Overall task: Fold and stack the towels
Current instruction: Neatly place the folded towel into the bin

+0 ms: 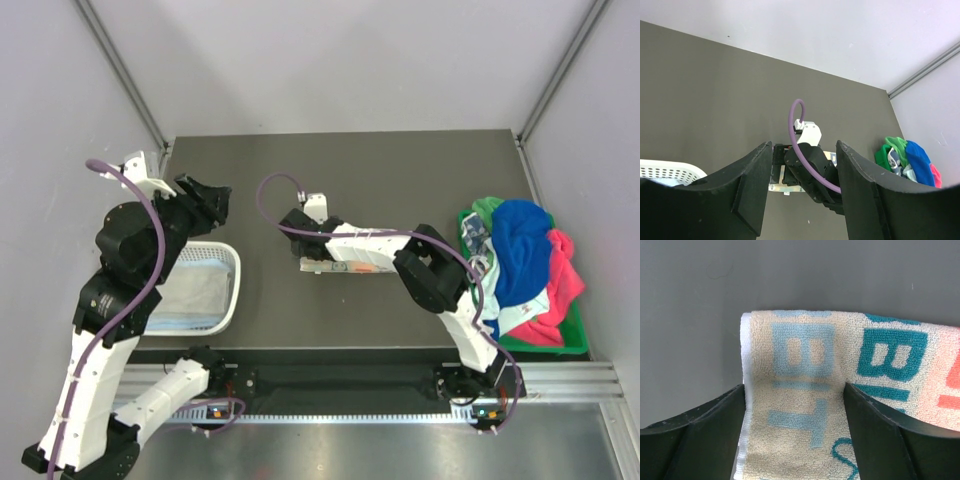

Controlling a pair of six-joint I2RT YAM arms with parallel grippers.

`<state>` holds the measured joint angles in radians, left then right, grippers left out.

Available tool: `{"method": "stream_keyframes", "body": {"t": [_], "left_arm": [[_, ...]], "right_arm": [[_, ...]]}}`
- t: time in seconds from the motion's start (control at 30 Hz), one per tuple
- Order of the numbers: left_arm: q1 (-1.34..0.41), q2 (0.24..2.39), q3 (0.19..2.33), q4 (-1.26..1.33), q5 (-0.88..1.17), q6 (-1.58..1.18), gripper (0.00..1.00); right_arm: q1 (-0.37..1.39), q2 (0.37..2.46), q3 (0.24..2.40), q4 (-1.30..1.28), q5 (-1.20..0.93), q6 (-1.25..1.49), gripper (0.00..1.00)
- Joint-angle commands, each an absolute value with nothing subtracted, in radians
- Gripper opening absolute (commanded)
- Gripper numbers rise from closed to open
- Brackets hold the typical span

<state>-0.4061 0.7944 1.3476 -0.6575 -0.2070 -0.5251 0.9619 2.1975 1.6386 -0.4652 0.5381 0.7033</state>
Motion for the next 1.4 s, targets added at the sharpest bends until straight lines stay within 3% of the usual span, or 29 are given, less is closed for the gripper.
{"method": "stream_keyframes", "body": {"t": [0.0, 0.2, 0.47, 0.73, 0.87, 0.97, 1.1, 1.17, 1.37], "left_arm": [[-0.403, 0.792, 1.374, -0.643, -0.212, -0.522, 0.59], [-0.403, 0.795, 1.370, -0.641, -0.206, -0.523, 0.59], [-0.403, 0.796, 1.368, -0.643, -0.198, -0.518, 0.59], [-0.403, 0.802, 1.368, -0.640, -0.190, -0.517, 0.59], [-0.403, 0.804, 1.364, -0.640, -0.192, -0.517, 0.59], [-0.403, 0.801, 1.364, -0.641, -0.195, -0.514, 0.59], [-0.403, 0.799, 1.365, -0.640, -0.193, -0.515, 0.58], [-0.403, 0.799, 1.368, -0.641, -0.192, -0.515, 0.58], [-0.403, 0.801, 1.388, -0.657, -0.195, -0.515, 0.58]], "right_arm": [[0.983, 2.246, 1.640, -0.520, 0.502, 0.707, 0.78], [0.989, 2.229, 1.657, -0.526, 0.531, 0.696, 0.82], [0.988, 2.290, 1.666, -0.557, 0.514, 0.700, 0.78], [0.988, 2.284, 1.625, -0.561, 0.506, 0.660, 0.63], [0.986, 2.235, 1.545, -0.505, 0.445, 0.647, 0.52], [0.968, 2.153, 1.435, -0.431, 0.364, 0.652, 0.29], [0.962, 2.074, 1.371, -0.361, 0.278, 0.667, 0.21], [0.960, 2.022, 1.353, -0.316, 0.220, 0.679, 0.11], [0.963, 1.907, 1.318, -0.148, 0.009, 0.796, 0.00]]}}
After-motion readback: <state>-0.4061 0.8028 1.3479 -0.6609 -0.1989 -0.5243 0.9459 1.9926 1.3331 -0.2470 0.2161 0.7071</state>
